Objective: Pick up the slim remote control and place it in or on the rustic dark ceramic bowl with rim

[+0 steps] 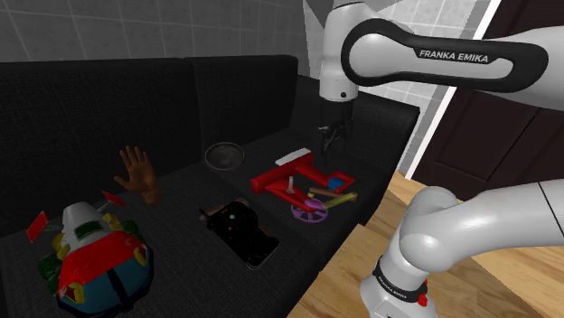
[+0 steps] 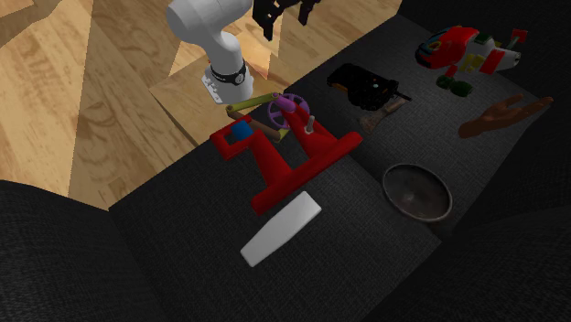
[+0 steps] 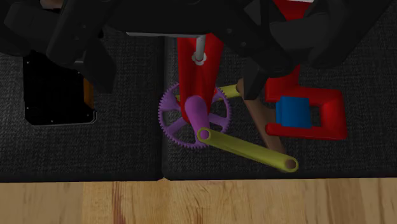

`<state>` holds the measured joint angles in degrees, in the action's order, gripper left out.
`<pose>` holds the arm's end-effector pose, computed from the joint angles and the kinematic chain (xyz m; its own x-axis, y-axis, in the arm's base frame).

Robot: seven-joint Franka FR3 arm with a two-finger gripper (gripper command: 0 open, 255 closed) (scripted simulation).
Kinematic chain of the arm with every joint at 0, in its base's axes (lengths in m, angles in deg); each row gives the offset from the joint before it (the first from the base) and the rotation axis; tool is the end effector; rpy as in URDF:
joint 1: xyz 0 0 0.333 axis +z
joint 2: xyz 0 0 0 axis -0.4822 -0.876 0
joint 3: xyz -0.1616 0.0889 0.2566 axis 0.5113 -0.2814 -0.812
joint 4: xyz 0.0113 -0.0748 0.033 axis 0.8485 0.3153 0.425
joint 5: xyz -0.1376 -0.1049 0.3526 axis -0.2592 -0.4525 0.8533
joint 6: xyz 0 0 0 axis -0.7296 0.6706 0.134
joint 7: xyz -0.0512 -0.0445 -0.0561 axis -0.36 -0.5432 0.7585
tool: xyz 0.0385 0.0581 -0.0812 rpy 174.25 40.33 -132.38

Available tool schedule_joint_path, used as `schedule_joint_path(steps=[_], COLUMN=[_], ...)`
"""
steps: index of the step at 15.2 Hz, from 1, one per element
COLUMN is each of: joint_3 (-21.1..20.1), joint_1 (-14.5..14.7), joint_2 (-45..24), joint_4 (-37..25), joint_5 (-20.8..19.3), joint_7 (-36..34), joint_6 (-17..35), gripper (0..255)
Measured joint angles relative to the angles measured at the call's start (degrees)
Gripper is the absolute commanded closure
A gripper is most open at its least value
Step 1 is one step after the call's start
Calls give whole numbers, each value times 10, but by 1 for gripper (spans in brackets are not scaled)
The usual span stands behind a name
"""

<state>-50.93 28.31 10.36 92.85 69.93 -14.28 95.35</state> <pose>0.2916 0.0251 0.5601 0.9864 -0.1232 -0.1085 -0.1169 -0.9912 0.0627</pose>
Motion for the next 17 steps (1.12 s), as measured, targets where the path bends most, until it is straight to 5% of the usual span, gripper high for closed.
schedule_joint_path(steps=[17], joint_3=[-19], joint_1=[-119], joint_2=[-279], joint_4=[-79], joint_5=[6], joint_7=[-273], joint_6=[226], gripper=[0])
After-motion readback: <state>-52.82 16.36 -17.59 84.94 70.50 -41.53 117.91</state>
